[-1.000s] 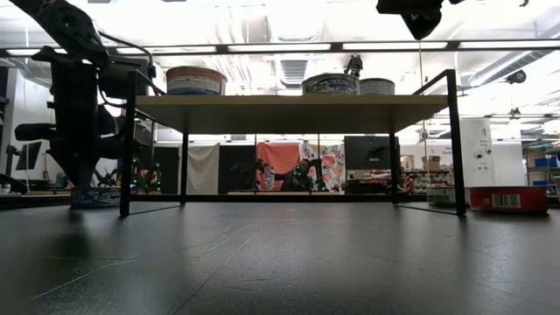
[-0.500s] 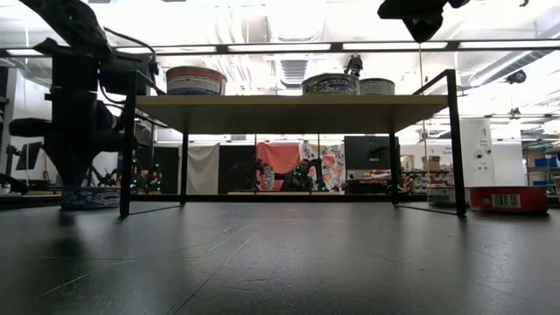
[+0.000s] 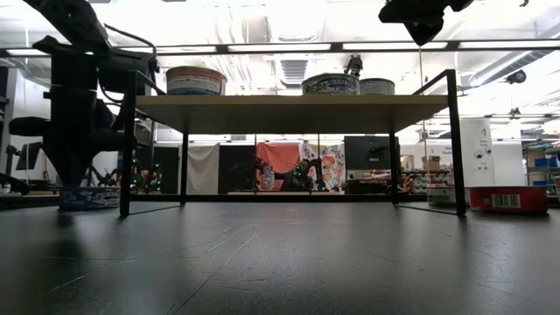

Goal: Stack canned seafood by type on shelf
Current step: Put the dark blue tuna can on the shelf

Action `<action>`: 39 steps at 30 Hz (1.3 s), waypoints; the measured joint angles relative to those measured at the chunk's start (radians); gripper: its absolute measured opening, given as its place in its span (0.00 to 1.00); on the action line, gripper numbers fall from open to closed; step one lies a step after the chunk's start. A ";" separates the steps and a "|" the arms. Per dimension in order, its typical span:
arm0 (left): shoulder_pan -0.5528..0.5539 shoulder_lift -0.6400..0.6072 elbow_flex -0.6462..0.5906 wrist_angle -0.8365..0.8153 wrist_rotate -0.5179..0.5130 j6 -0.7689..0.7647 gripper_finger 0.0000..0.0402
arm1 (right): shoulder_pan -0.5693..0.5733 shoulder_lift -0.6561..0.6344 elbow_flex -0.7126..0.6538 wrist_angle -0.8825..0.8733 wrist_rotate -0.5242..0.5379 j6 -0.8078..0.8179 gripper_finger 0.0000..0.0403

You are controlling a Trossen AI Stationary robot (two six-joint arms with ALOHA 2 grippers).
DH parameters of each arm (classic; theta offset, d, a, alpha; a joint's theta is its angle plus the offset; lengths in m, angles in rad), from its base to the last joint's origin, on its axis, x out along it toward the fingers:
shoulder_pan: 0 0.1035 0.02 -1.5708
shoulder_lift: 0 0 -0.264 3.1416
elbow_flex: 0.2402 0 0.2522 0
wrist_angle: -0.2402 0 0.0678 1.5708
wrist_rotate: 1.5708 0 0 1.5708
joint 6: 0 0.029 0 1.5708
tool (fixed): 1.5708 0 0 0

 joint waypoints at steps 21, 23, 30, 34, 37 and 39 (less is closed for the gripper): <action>-0.003 0.001 0.047 -0.058 -0.080 0.082 0.00 | 0.000 0.000 0.000 0.000 0.000 0.000 0.02; -0.003 0.000 0.059 -0.057 -0.113 0.105 0.00 | 0.000 0.000 0.000 0.000 0.000 0.000 0.02; 0.019 0.000 0.067 -0.053 -0.293 0.135 0.00 | 0.000 0.000 0.000 0.002 0.000 -0.002 0.02; 0.034 0.000 0.058 -0.038 -0.320 0.142 0.00 | 0.000 0.000 0.000 0.002 0.000 -0.004 0.02; 0.046 0.000 0.057 -0.020 -0.321 0.148 0.00 | 0.000 0.000 0.000 0.002 0.000 -0.005 0.02; 0.054 0.000 0.057 0.005 -0.321 0.169 0.00 | 0.000 0.000 0.000 0.002 0.000 -0.010 0.02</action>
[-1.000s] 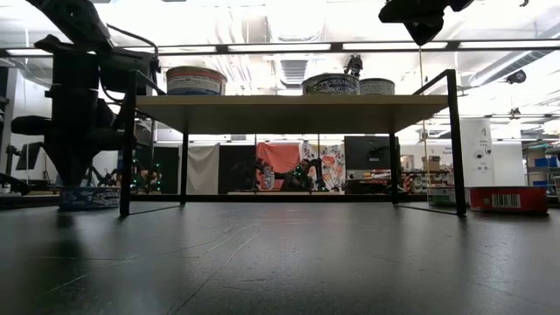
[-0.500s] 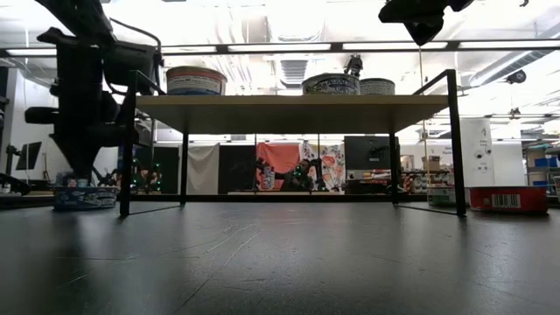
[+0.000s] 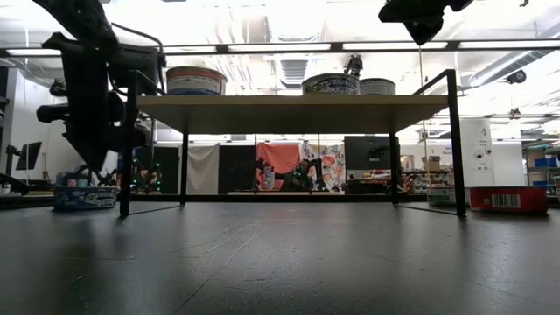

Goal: Stack canned seafood by type on shelf
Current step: Put the dark blue tuna can on the shelf

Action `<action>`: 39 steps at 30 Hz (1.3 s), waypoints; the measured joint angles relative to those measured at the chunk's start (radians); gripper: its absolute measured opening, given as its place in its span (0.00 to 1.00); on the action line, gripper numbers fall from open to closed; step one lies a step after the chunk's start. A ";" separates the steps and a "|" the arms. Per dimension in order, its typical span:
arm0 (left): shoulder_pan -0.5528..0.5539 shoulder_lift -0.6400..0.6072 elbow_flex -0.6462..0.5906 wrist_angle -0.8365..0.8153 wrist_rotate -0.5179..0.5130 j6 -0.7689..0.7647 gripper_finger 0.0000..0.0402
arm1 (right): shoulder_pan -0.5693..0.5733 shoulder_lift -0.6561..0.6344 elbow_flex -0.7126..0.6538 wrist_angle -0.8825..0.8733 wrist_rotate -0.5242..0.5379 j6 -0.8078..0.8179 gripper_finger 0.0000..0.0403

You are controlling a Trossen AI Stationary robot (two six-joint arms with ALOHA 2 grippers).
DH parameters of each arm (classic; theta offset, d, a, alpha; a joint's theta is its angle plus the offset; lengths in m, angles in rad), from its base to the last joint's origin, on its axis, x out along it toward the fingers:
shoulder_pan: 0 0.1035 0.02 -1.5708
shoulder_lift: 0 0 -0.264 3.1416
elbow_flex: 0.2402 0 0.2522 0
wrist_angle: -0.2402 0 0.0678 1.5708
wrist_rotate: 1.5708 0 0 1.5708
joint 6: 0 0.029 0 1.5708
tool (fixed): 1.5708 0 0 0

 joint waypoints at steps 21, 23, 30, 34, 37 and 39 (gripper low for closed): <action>0.047 0.137 -0.001 0.087 0.042 0.062 0.00 | 0.000 0.000 -0.008 -0.003 0.000 0.010 0.02; 0.047 0.152 -0.001 0.088 0.048 0.062 0.00 | 0.000 0.000 -0.008 -0.003 0.000 0.010 0.02; 0.047 0.162 -0.001 0.087 0.043 0.062 0.00 | 0.000 0.000 -0.008 -0.003 0.000 0.009 0.02; 0.047 0.145 -0.001 0.085 0.049 0.061 0.00 | 0.000 0.000 -0.008 -0.003 0.000 0.009 0.02; 0.047 0.128 -0.001 0.078 0.046 0.061 0.00 | 0.000 0.000 -0.008 -0.003 0.000 0.009 0.02; 0.047 0.118 -0.001 0.065 0.030 0.056 0.00 | 0.000 0.000 -0.008 -0.003 0.000 0.009 0.02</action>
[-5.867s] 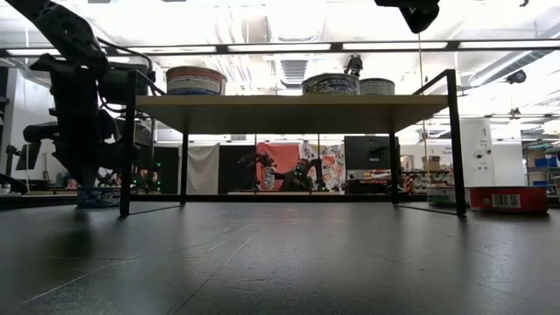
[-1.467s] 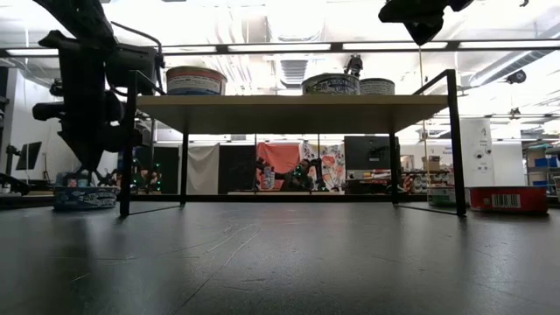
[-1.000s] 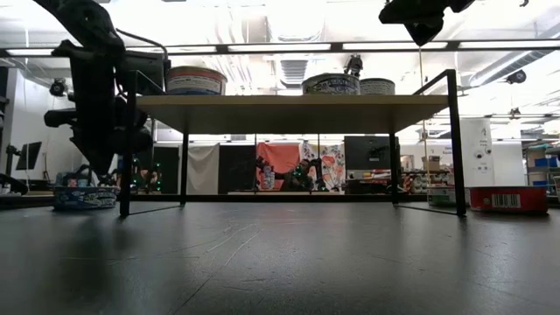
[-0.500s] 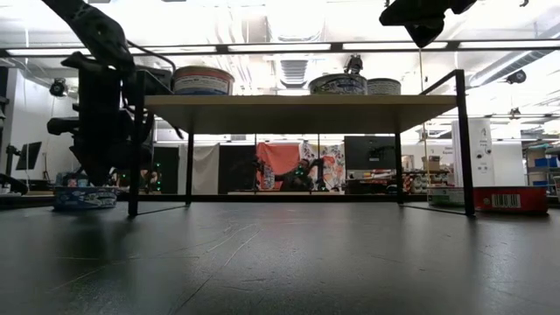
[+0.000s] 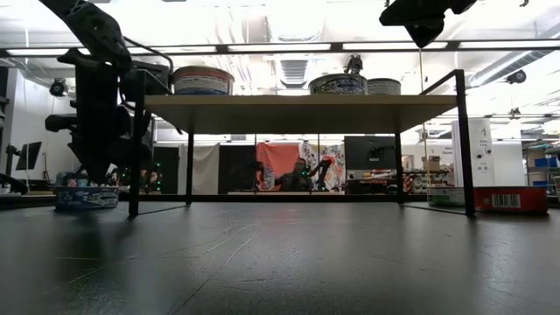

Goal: Stack canned seafood by type on shelf
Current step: Put the dark blue tuna can on the shelf

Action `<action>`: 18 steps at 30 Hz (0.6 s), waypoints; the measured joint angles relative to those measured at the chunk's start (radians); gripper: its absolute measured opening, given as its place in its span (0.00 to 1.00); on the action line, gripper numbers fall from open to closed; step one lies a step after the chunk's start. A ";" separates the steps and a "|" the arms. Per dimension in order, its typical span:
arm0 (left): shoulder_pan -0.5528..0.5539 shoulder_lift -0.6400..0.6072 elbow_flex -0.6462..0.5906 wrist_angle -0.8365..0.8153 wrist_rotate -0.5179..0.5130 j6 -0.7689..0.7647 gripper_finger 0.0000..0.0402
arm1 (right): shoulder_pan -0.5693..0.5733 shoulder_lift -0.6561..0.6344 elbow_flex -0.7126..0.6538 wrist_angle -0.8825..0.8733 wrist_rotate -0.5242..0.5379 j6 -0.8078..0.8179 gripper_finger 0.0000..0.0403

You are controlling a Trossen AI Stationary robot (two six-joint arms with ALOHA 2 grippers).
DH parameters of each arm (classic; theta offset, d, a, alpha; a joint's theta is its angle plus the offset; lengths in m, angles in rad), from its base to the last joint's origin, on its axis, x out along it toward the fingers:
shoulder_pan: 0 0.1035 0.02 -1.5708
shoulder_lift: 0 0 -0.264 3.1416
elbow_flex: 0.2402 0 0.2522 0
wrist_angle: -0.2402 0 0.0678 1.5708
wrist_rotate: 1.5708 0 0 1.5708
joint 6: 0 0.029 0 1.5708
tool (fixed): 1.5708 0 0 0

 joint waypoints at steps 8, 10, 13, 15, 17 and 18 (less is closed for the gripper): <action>-0.001 -0.020 0.001 -0.115 -0.023 0.046 0.00 | 0.000 0.000 0.000 0.000 0.000 0.000 0.02; -0.001 -0.019 0.010 -0.145 0.004 0.067 0.00 | 0.000 0.000 0.000 0.000 0.000 0.000 0.02; -0.001 -0.026 0.043 -0.138 0.088 0.151 0.00 | 0.000 0.000 0.000 0.002 0.000 0.000 0.02; -0.001 -0.023 0.070 -0.159 0.148 0.197 0.00 | 0.000 0.000 0.000 0.005 0.000 0.000 0.02; -0.001 -0.021 0.100 -0.197 0.169 0.234 0.00 | 0.000 0.000 0.000 0.007 0.000 0.000 0.02; -0.001 -0.020 0.111 -0.213 0.169 0.259 0.00 | 0.000 0.000 0.000 0.007 0.000 0.000 0.02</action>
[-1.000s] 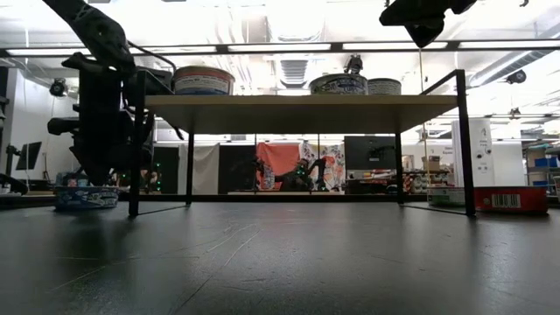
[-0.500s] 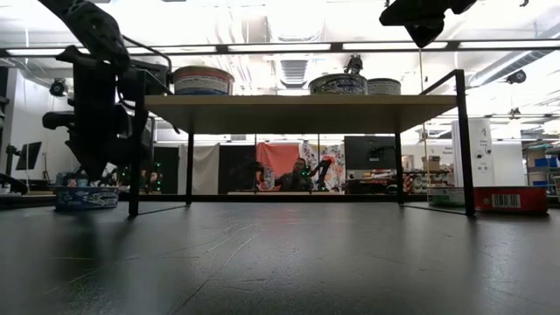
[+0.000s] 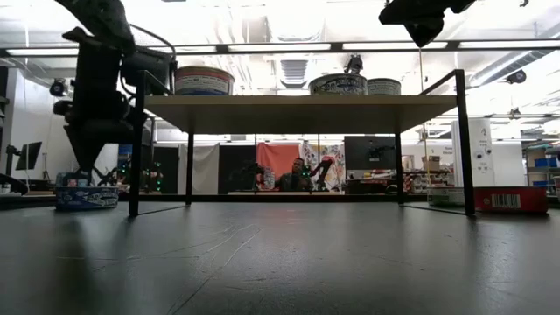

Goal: Stack canned seafood by type on shelf
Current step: Put the dark blue tuna can on the shelf

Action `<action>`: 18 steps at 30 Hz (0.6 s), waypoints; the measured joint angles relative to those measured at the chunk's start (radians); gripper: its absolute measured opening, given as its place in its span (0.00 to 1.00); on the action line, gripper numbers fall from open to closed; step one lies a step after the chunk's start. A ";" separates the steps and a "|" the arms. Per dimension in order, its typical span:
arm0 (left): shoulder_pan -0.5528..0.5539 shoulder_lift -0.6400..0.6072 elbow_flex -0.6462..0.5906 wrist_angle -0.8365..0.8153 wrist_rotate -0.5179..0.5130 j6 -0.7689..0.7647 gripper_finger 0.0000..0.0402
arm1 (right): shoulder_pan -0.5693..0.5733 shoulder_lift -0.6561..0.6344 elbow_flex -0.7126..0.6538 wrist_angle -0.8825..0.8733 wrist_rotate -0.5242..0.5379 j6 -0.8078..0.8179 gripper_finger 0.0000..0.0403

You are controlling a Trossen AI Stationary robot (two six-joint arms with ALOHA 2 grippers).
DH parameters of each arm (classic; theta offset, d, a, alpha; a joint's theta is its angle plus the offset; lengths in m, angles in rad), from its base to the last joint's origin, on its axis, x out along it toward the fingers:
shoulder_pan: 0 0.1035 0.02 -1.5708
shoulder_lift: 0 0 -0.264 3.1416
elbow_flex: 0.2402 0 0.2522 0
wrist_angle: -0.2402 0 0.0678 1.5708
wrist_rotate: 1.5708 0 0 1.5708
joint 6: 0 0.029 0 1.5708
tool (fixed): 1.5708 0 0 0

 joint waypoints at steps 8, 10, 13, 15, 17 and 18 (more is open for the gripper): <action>0.000 0.001 0.025 -0.032 -0.027 0.294 0.00 | 0.000 0.000 0.000 0.000 0.000 -0.002 0.02; 0.001 -0.002 0.022 -0.021 0.069 0.352 0.00 | 0.000 0.000 0.000 0.000 0.000 -0.010 0.02; 0.000 -0.011 0.021 -0.024 0.238 0.423 0.00 | 0.000 0.000 0.000 0.000 0.000 -0.011 0.02; 0.000 -0.020 0.021 -0.023 0.291 0.441 0.00 | 0.000 0.000 0.000 -0.001 0.000 -0.012 0.02; 0.000 -0.025 0.019 -0.024 0.298 0.442 0.00 | 0.000 0.000 0.000 -0.003 0.000 -0.012 0.02; 0.001 -0.026 0.018 -0.024 0.298 0.444 0.00 | 0.000 0.000 0.000 -0.005 0.000 -0.012 0.02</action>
